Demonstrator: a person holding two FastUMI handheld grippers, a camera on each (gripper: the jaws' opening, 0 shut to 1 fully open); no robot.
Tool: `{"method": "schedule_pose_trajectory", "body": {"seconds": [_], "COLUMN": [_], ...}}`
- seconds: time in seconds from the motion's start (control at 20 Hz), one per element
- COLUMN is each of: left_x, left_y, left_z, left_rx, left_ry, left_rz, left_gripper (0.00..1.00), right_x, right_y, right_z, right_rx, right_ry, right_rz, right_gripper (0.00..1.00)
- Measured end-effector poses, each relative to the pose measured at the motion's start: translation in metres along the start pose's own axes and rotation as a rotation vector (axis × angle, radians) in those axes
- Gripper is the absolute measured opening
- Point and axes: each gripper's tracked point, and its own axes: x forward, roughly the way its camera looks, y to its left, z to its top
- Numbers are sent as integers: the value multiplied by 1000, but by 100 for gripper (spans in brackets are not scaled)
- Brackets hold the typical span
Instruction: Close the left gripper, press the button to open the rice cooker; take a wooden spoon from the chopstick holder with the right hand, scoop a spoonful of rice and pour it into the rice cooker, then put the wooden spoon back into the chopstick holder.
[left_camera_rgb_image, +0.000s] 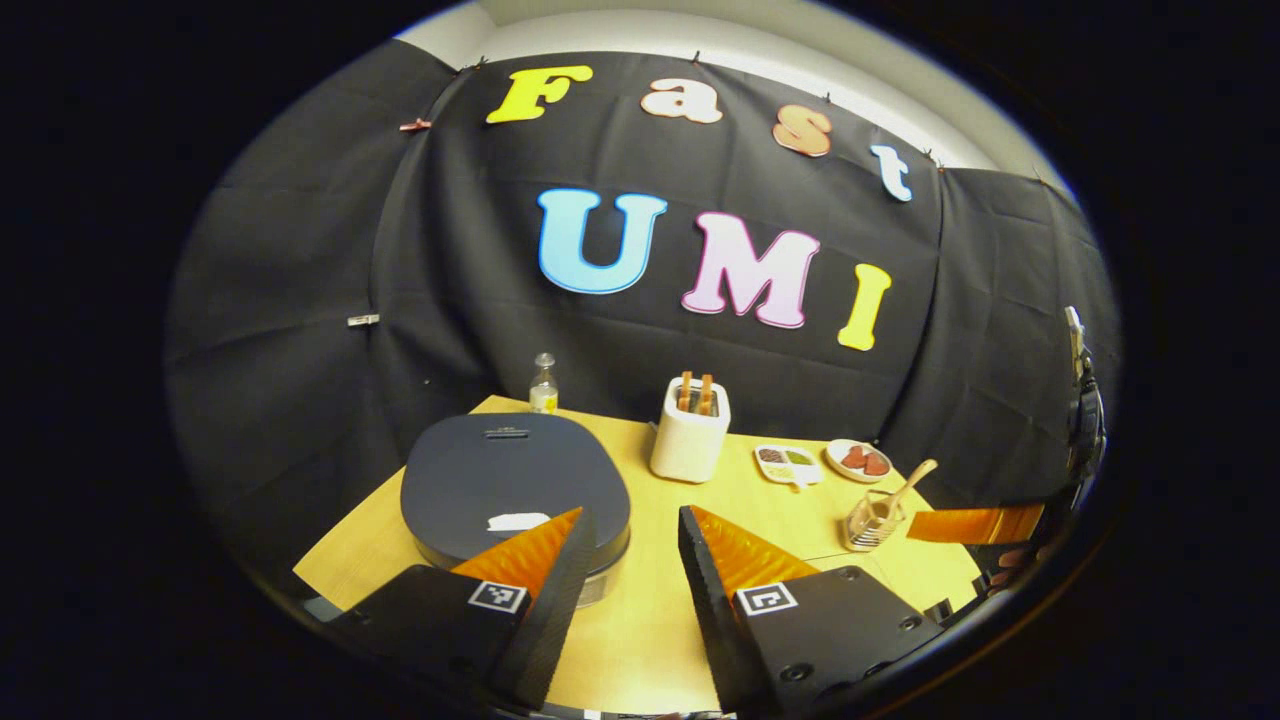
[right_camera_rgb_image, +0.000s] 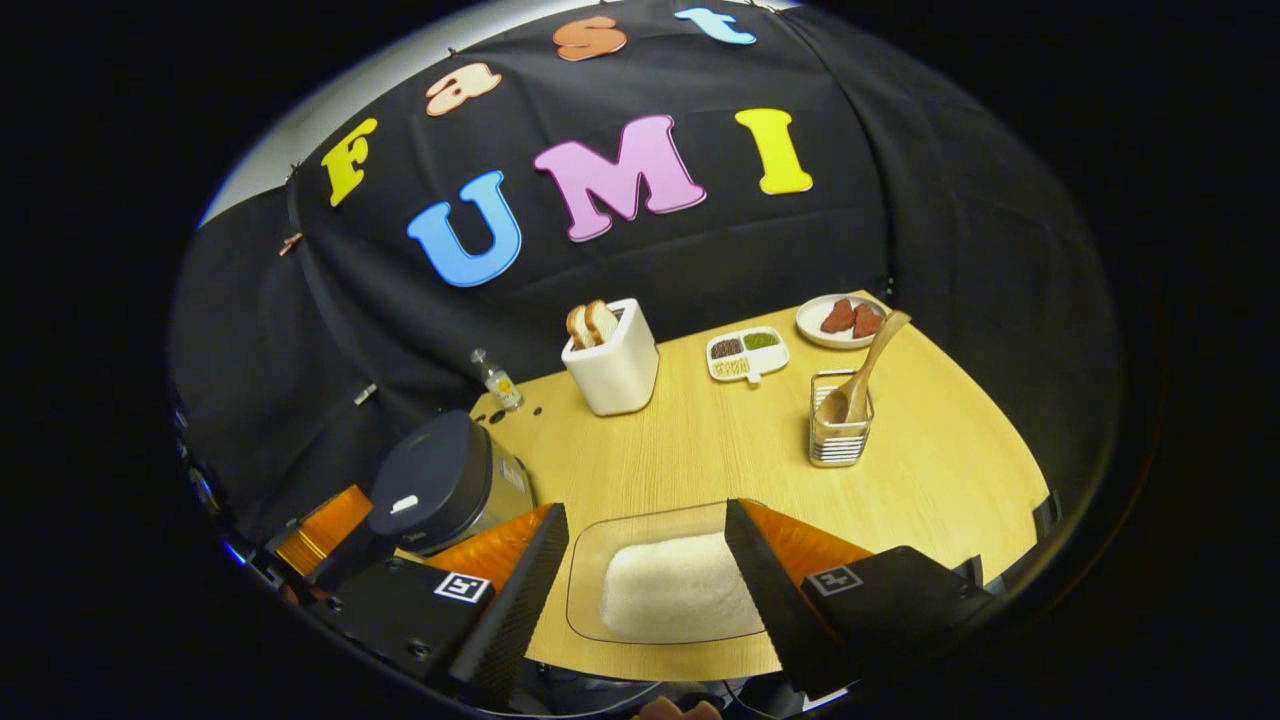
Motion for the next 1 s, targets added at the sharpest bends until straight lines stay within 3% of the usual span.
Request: {"method": "schedule_pose_trajectory", "body": {"seconds": [0.1,0.35,0.55,0.8,1.0], "left_x": [-8,-26,-44,-67,-81], "left_y": [-14,-43,-77,-118,-124], "left_z": [8,31,55,62,61], "left_rx": [-4,33,73,71,88], "left_ry": [-10,-70,-141,-195,-199], "left_rz": [-31,-65,-56,-41,42], "left_gripper": [62,62,61,62,61], "right_x": [-16,-66,-85,-104,-112], "right_y": [-8,-5,-1,-16,-11], "right_z": [29,112,135,146,143], "right_rx": [-15,-224,-355,-379,-370], "right_ry": [-74,-351,-417,-467,-448], "right_rz": [-27,-70,-61,-80,14], "right_gripper": [98,98,98,99,99]}}
